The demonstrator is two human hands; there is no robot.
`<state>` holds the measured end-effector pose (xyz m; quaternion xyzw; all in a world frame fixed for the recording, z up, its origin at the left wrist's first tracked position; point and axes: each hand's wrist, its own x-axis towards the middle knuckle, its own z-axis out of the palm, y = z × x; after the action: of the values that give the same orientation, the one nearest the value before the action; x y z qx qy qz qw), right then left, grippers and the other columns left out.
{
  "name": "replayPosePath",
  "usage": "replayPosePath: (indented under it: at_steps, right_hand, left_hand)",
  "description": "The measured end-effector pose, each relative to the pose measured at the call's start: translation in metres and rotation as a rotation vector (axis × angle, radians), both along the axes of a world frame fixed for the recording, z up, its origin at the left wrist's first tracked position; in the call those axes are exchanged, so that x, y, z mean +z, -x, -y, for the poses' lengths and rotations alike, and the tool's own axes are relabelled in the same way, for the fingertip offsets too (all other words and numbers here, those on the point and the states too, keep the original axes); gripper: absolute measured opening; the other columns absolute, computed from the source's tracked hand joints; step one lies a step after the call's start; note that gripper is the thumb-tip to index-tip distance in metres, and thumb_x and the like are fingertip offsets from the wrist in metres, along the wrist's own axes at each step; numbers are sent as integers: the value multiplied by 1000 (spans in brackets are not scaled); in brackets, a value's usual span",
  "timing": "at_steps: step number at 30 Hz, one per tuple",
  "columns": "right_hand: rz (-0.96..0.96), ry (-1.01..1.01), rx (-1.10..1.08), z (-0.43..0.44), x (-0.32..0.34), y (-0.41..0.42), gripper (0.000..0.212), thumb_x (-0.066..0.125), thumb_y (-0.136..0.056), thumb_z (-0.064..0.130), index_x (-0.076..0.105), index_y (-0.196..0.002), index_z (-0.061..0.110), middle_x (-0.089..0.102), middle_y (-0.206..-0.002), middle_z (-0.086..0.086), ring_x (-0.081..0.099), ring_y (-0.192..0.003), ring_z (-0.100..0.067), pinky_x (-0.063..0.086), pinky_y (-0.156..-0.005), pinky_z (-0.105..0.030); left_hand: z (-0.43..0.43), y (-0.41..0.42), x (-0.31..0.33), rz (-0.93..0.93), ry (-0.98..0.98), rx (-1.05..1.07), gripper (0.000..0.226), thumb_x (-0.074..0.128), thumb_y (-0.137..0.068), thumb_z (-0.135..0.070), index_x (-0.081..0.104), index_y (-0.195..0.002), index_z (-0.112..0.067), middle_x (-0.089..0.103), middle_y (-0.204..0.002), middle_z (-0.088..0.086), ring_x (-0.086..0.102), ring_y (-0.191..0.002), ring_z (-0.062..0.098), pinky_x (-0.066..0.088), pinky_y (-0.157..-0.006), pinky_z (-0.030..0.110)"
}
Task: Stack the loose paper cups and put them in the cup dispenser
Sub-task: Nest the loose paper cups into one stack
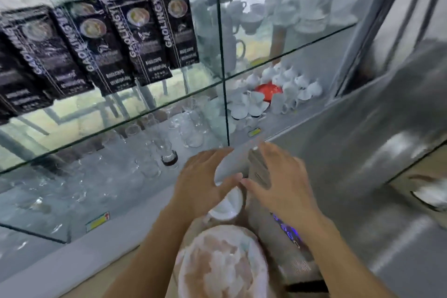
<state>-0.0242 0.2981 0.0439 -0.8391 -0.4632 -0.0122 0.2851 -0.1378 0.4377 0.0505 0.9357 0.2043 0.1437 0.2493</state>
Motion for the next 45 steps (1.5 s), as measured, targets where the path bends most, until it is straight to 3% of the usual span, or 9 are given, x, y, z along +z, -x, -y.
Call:
replayPosePath:
  at_steps: [2, 6, 10, 18, 23, 28, 36, 40, 45]
  right_hand:
    - [-1, -59, -73, 22, 20, -6, 76, 64, -77, 51, 25, -139, 30, 54, -128, -1, 43, -120, -14, 20, -97, -22]
    - [77, -64, -186, 76, 49, -14, 78, 50, -77, 58, 14, -142, 34, 43, -142, -1, 34, -133, -16, 24, -107, -37]
    - [177, -60, -302, 134, 79, -18, 78, 44, -77, 62, 17, -142, 31, 45, -141, -6, 40, -130, -21, 30, -104, -40]
    - [259, -168, -558, 255, 116, -16, 75, 49, -76, 58, 26, -140, 27, 49, -137, -5, 46, -122, -23, 34, -99, -42]
    - [239, -109, -682, 328, 114, -12, 74, 42, -77, 61, 15, -140, 34, 45, -140, -4, 45, -124, -24, 35, -99, -42]
    - [209, -94, -770, 392, 101, -12, 74, 47, -77, 57, 24, -140, 28, 51, -134, -5, 51, -118, -25, 39, -89, -40]
    - [7, -25, -730, 435, 57, -25, 78, 44, -79, 60, 15, -144, 29, 36, -145, -5, 38, -128, -24, 32, -103, -39]
    - [-183, -9, -633, 429, 30, -36, 85, 59, -83, 44, 5, -146, 22, 35, -144, -2, 36, -128, -22, 28, -103, -32]
    - [-445, 44, -600, 415, 5, -50, 93, 56, -83, 51, -6, -145, 20, 26, -152, -5, 32, -134, -26, 30, -108, -43]
  left_hand:
    - [14, -17, 22, 40, -5, -48, 68, 36, -71, -67, 47, -131, -36, 56, -132, -8, 47, -122, 13, 26, -98, 23]
    - [51, -47, 52, 99, 26, -192, 64, 43, -73, -66, 48, -130, -35, 58, -129, -9, 49, -120, 10, 35, -104, 30]
    - [99, -71, 76, 181, 38, -322, 62, 45, -76, -63, 49, -130, -33, 58, -130, -8, 51, -120, 10, 39, -103, 37]
    - [209, -107, 116, 292, 10, -594, 61, 45, -77, -59, 49, -130, -29, 56, -130, -9, 46, -119, 6, 27, -95, 18]
    - [285, -121, 121, 340, 38, -742, 58, 48, -77, -53, 53, -127, -23, 57, -114, -16, 46, -109, 1, 23, -90, -4]
    - [350, -131, 104, 279, 95, -801, 64, 44, -77, -58, 50, -130, -23, 55, -131, -11, 47, -121, 8, 32, -103, 21]
    - [401, -150, 48, 84, 272, -627, 66, 57, -80, -45, 36, -138, -24, 36, -146, 0, 30, -135, 16, 24, -111, 29]
    - [411, -155, 21, -103, 670, -348, 91, 62, -81, -43, 1, -147, -31, 5, -159, 0, 5, -145, 16, 10, -119, 39]
    - [421, -146, 3, -234, 1429, -5, 98, 57, -75, -62, -7, -145, -39, 15, -158, -4, 17, -144, 20, 11, -118, 49]
